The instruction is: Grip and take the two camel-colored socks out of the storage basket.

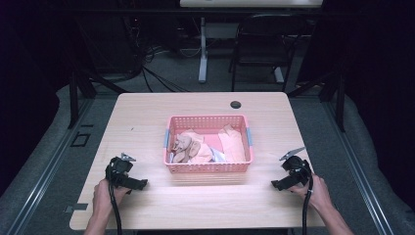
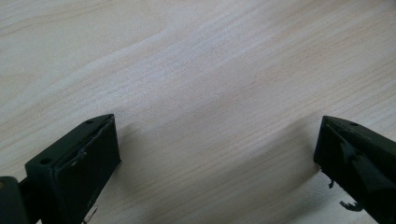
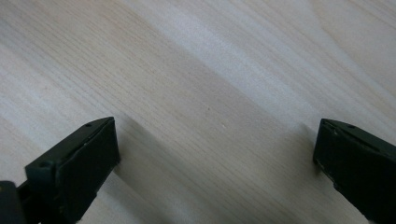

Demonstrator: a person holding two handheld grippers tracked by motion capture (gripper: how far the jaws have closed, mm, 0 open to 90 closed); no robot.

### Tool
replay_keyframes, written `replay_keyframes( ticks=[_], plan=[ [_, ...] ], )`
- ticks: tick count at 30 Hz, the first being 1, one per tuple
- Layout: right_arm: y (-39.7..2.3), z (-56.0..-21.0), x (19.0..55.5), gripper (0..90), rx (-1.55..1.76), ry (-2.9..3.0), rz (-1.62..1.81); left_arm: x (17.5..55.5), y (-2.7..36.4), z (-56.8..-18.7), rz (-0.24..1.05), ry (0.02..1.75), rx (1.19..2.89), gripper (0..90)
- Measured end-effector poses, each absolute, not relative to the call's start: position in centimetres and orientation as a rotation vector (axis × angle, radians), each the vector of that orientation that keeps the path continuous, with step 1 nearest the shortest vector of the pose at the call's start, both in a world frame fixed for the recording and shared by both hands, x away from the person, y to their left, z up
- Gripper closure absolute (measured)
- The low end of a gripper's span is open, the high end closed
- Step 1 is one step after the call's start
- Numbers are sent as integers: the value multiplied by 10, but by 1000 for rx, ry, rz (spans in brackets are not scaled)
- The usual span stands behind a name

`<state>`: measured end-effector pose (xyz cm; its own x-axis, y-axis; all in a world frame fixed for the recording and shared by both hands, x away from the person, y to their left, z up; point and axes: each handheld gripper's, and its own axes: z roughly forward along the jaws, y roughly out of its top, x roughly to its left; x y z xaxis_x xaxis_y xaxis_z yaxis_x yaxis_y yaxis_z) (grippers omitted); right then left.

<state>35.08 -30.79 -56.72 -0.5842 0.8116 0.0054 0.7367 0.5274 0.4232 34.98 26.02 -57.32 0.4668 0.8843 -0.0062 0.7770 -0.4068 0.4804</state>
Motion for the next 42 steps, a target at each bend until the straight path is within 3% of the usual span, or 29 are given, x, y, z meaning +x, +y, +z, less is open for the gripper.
replay_keyframes(
  ticks=[12,19,33,42],
  plan=[
    [-302,-564,355,0,1268,2662,481,345,261,-569,312,1416,2337,4],
    [-302,-564,354,0,1268,2662,494,342,260,-552,356,1402,2328,5],
    [-311,-575,341,0,1208,2513,759,349,249,-496,410,1290,2289,6],
    [-316,-581,338,0,1180,2455,860,375,224,-453,399,1205,2364,6]
  ],
)
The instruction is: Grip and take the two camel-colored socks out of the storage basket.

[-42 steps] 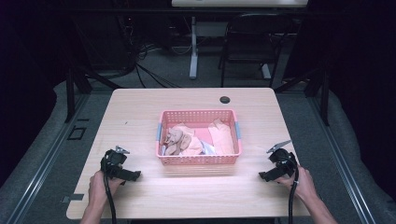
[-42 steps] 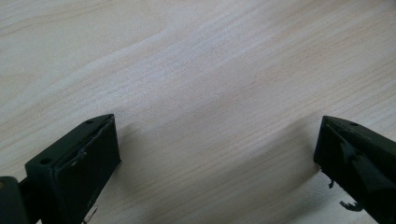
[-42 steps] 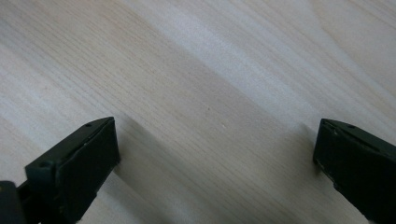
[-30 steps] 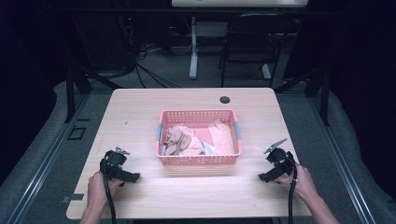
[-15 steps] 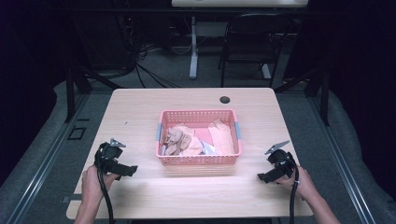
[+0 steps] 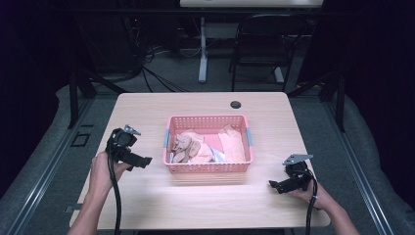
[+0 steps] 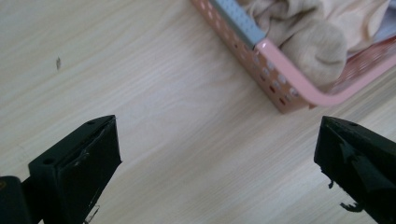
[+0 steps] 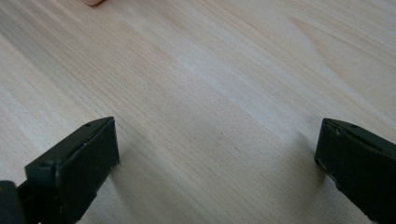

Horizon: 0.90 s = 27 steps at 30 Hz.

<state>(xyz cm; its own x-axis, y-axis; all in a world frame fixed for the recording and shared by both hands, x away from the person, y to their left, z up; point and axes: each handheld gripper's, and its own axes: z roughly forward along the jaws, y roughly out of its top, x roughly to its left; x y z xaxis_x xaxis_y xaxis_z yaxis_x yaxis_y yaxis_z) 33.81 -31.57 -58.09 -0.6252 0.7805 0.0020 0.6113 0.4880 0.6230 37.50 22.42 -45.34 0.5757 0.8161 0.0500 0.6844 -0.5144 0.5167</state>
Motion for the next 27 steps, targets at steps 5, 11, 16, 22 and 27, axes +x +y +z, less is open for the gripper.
replay_keyframes(
  ticks=[5,11,16,22,27],
  plan=[
    [-316,-581,338,0,1183,2456,859,388,214,-432,410,1167,2386,6],
    [-316,-582,339,0,1182,2447,872,409,184,-408,377,1089,2454,13],
    [-315,-582,339,0,1182,2446,875,425,157,-404,321,1045,2513,19],
    [-316,-582,339,0,1181,2446,876,444,131,-407,260,1024,2556,16],
    [-316,-582,339,0,1179,2447,878,458,106,-417,204,1010,2599,28]
  ],
)
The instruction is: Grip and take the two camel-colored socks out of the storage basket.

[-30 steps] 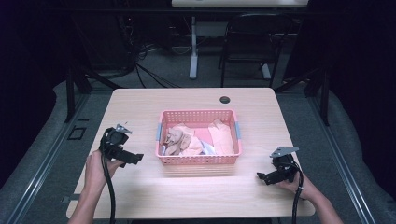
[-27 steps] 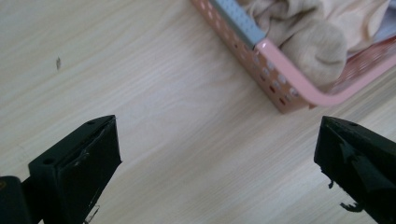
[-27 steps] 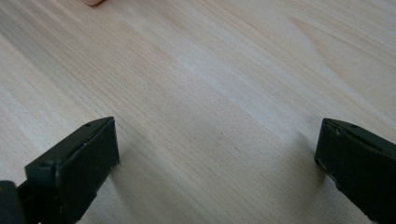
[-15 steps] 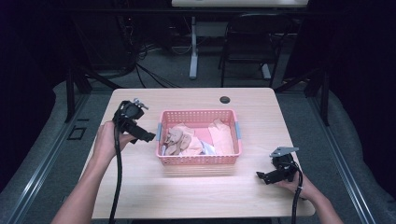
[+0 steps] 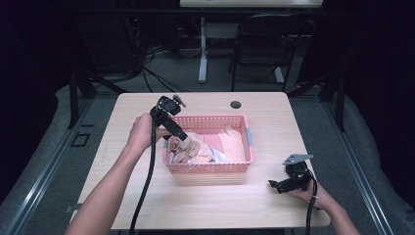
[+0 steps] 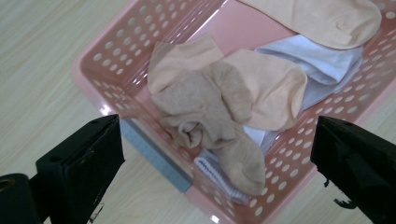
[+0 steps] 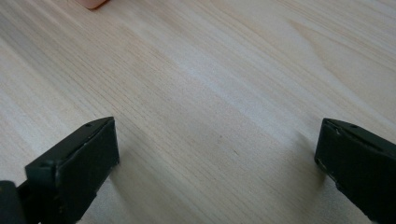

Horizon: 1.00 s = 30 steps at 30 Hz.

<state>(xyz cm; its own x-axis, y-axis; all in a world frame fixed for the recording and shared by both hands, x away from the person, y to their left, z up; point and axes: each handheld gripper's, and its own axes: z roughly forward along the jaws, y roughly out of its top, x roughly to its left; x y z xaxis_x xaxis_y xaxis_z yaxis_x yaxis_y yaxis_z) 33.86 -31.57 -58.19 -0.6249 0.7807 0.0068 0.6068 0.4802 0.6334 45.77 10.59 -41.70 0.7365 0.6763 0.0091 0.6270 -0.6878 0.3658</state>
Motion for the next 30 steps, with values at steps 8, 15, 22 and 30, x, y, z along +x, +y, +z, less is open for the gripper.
replay_keyframes(
  ticks=[8,15,22,30],
  plan=[
    [-316,-582,339,0,1178,2447,876,477,86,-448,128,1061,2648,47],
    [-316,-582,338,0,1178,2444,871,490,80,-469,92,1101,2673,97],
    [-315,-582,338,0,1183,2444,869,497,82,-485,62,1129,2687,144],
    [-315,-582,338,0,1186,2440,869,501,85,-499,23,1144,2689,183]
  ],
)
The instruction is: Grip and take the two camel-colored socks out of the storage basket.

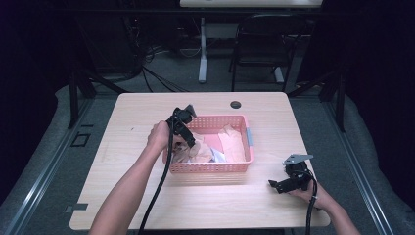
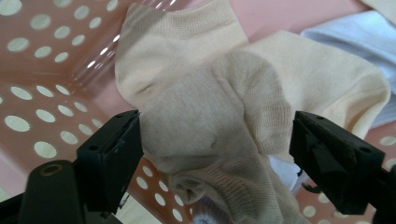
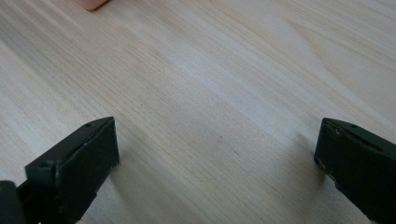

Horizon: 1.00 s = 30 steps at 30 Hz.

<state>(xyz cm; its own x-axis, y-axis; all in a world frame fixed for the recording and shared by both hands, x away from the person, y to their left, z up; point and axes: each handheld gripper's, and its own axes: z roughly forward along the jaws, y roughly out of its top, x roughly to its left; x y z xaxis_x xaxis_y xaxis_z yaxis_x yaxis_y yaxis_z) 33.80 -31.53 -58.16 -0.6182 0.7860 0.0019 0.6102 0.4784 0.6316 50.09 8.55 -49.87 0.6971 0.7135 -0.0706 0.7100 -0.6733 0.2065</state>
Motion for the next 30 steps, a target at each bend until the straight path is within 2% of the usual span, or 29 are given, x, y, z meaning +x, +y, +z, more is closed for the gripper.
replay_keyframes(
  ticks=[6,15,17,20,21,25,30],
  plan=[
    [-315,-582,338,0,1187,2439,870,500,83,-501,51,1165,2714,274],
    [-315,-582,338,0,1188,2439,870,500,87,-503,36,1208,2731,345],
    [-315,-582,338,0,1188,2438,870,500,88,-503,34,1231,2729,434],
    [-315,-582,338,0,1186,2436,872,500,88,-503,44,1243,2736,477],
    [-315,-582,338,0,1186,2436,871,500,88,-504,43,1244,2735,549],
    [-315,-582,338,0,1187,2436,871,500,87,-506,32,1237,2745,697],
    [-315,-582,338,0,1189,2437,869,498,86,-504,27,1220,2748,790]
  ],
)
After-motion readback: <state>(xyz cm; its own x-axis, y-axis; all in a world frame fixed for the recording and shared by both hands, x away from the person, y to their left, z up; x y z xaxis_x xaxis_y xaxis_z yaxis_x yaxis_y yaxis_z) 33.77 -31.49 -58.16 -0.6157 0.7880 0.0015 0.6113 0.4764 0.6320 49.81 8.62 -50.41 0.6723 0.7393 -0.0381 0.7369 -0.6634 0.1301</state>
